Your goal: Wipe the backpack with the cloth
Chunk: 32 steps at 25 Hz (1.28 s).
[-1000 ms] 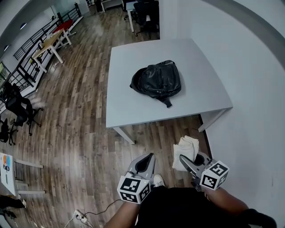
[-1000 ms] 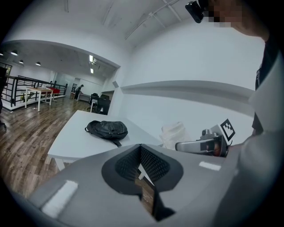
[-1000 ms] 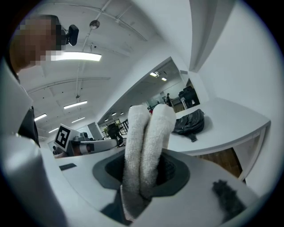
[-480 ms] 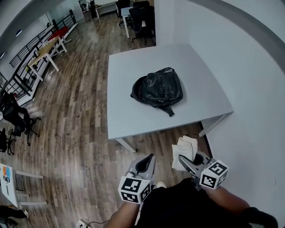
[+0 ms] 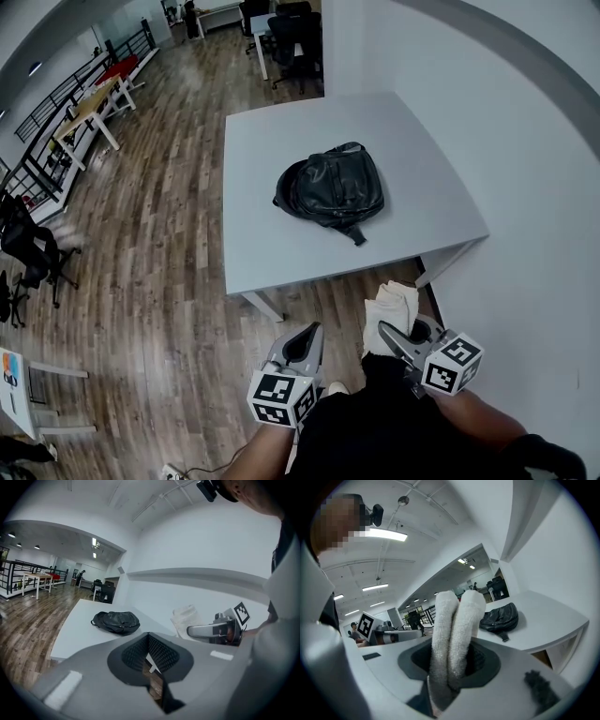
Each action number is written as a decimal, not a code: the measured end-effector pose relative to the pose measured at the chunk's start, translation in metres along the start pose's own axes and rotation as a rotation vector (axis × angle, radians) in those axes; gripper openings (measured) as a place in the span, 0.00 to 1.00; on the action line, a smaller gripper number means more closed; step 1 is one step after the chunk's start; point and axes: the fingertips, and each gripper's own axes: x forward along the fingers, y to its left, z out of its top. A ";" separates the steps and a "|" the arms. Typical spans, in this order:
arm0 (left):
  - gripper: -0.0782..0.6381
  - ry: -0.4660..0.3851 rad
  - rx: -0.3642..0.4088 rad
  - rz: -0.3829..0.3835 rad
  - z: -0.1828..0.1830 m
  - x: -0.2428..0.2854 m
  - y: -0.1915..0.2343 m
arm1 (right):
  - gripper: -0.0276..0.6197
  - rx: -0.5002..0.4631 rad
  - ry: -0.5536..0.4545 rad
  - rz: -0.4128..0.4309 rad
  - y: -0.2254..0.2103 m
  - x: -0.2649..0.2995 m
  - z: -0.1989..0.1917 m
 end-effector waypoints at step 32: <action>0.12 0.039 0.029 0.061 0.034 0.108 0.039 | 0.24 0.011 -0.040 -0.020 -0.130 0.058 0.049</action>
